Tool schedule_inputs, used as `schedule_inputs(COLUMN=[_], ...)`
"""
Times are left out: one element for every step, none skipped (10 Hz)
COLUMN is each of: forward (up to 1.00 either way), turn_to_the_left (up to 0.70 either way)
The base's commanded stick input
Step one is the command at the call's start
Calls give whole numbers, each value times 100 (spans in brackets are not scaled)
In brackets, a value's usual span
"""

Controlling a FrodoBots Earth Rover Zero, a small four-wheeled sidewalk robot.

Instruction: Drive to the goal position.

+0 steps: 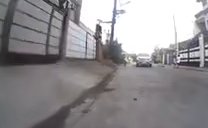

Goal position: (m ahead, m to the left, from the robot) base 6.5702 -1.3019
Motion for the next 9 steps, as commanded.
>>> schedule_inputs(forward=[100,100,100,100,100,100,100,100,100], turn_to_the_left=[1,1,-17,-39,-39,-39,-39,-39,-39])
